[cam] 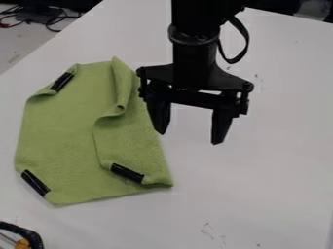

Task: Unfold the cloth from left to right

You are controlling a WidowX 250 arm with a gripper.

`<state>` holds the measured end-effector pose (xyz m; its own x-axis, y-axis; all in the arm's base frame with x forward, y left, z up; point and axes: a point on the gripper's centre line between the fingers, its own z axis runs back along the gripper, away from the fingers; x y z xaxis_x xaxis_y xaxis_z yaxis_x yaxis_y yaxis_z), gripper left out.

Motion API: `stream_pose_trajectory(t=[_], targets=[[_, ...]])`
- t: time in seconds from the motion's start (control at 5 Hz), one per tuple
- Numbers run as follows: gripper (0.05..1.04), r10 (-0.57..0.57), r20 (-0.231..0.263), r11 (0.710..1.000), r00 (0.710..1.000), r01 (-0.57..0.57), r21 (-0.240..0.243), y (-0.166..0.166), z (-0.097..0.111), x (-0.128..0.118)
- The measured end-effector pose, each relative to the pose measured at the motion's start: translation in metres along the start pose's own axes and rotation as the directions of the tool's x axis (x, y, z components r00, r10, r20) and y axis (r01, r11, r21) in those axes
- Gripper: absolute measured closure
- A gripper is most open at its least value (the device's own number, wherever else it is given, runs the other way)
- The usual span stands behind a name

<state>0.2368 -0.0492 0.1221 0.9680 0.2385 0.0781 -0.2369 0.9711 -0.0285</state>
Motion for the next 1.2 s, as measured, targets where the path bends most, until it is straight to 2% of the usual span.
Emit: stream_pose_trajectory(t=[0.2,0.4,0.6,0.8,1.0,1.2], targets=[[0.083,0.009,-0.022,1.0,1.0,-0.009,0.011,0.0,-0.006,-0.002],[0.083,0.153,0.003,0.988,0.988,-0.153,0.026,0.017,-0.006,0.008],[0.083,0.233,-0.005,0.971,0.972,-0.233,0.047,0.046,-0.01,0.031],[0.083,0.289,-0.003,0.957,0.957,-0.288,0.024,0.079,-0.02,0.062],[0.083,0.321,-0.033,0.947,0.947,-0.32,0.032,0.109,-0.053,0.085],[0.083,0.336,-0.048,0.942,0.941,-0.335,0.037,0.133,-0.074,0.092]])
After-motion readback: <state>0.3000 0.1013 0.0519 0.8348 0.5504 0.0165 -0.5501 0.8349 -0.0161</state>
